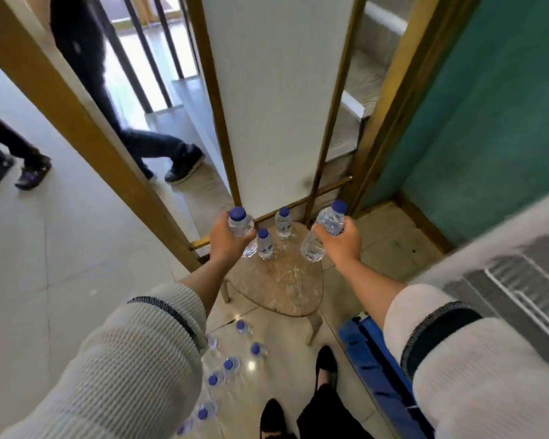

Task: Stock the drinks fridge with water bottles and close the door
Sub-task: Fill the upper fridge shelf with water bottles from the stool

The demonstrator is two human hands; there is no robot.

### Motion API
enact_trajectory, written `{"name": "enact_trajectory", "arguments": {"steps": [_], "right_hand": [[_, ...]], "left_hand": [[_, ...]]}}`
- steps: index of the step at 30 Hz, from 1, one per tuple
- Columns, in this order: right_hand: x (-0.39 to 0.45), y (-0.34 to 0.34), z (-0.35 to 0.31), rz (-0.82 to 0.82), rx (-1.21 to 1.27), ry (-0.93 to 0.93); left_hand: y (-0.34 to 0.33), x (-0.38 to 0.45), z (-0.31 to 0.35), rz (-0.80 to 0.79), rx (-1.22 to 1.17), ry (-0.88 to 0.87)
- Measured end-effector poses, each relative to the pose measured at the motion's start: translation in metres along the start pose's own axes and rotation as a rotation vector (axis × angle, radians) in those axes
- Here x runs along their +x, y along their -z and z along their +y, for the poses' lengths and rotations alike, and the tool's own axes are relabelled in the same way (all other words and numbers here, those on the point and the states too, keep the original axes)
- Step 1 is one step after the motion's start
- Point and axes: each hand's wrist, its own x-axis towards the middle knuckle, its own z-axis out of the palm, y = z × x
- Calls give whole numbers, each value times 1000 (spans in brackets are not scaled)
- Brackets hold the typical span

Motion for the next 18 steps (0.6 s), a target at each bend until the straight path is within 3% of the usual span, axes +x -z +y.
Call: {"name": "enact_trajectory", "arguments": {"steps": [9,18], "right_hand": [[-68,81,-51,202,6,133],[-129,218,-83,644,-41,305]], "left_hand": [[7,-34,105,-141,-26,-225],[-45,-106,240,-330,-146,-520]]}}
